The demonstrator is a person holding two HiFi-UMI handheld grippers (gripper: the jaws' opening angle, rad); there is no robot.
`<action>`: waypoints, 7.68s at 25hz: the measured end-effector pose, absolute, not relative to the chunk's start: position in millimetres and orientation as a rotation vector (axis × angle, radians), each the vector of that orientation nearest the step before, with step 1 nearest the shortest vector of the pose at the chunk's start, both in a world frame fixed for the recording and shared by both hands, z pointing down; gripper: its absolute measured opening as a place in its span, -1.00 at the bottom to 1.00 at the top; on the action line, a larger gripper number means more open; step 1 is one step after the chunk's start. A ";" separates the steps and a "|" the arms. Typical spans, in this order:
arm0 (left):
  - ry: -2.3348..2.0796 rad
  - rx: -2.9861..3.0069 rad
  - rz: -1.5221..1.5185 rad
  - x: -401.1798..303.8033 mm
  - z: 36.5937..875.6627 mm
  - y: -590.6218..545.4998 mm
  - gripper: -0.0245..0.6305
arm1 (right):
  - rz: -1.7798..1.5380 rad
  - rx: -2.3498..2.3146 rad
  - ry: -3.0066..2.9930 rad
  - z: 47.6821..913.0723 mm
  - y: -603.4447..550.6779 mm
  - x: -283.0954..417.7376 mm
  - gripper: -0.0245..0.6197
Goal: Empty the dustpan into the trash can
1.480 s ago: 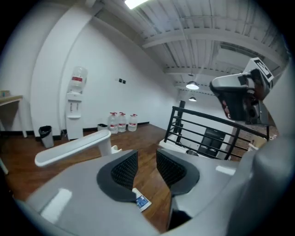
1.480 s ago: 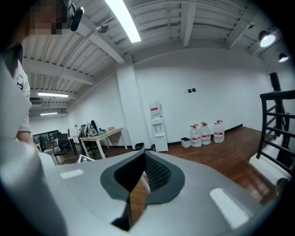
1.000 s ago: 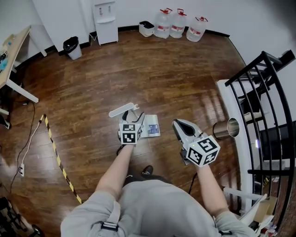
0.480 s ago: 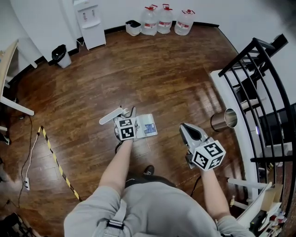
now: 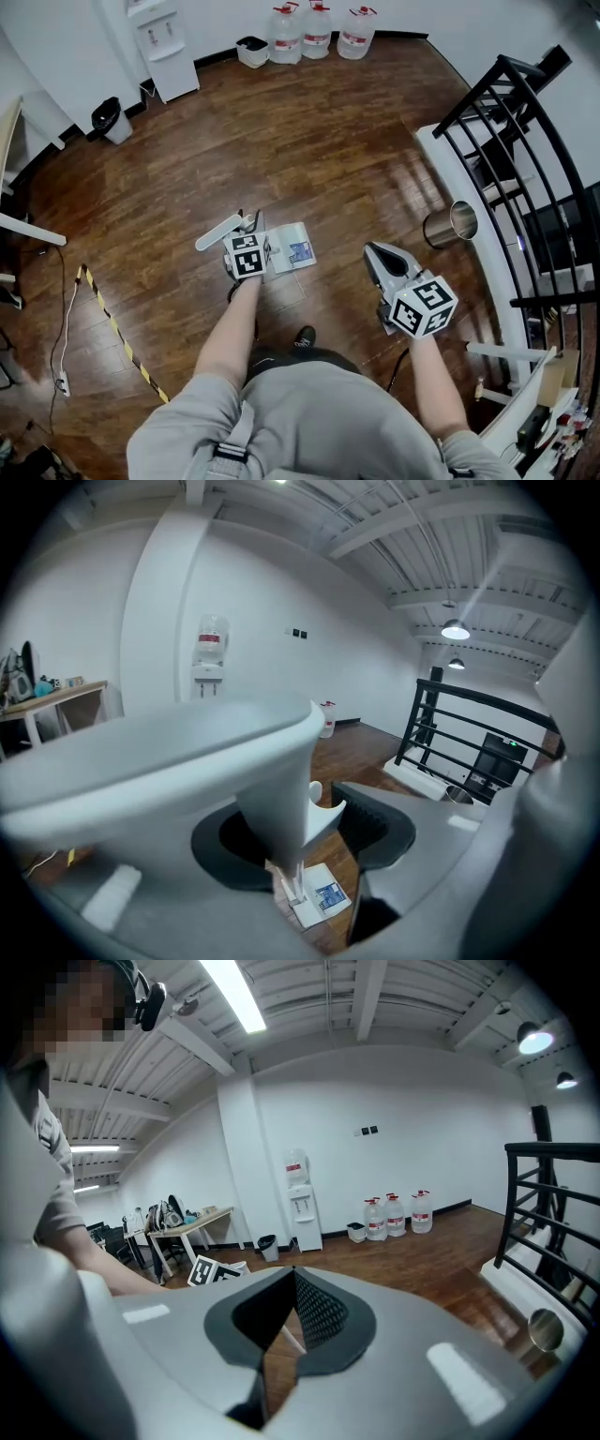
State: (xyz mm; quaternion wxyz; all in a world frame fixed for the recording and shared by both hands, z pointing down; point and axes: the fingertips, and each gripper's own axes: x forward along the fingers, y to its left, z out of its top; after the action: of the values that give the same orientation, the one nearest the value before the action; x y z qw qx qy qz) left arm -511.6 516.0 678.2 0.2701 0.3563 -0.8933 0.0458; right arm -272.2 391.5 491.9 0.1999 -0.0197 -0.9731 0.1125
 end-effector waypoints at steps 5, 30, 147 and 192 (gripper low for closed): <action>-2.437 1.099 0.107 -503.4 653.6 502.6 -0.33 | 0.335 -0.032 -2.723 493.9 391.5 -265.9 -0.93; -2.096 2.160 0.072 -372.4 407.8 335.3 -0.33 | 0.337 0.679 -2.879 410.0 340.8 -163.9 -0.93; -1.986 2.327 0.412 27.4 382.3 -796.8 -0.36 | 0.445 1.297 -2.793 401.2 -617.6 271.1 -0.93; -2.049 2.448 0.558 89.8 357.5 -741.3 -0.34 | 0.552 1.250 -2.835 413.8 -605.2 272.6 -0.93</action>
State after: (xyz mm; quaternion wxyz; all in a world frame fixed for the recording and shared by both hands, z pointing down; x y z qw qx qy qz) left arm 89.8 -741.3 357.5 -0.0498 0.7545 -0.6315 0.1719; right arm 272.6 -605.2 413.8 -0.0028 0.3971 -0.9009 0.1755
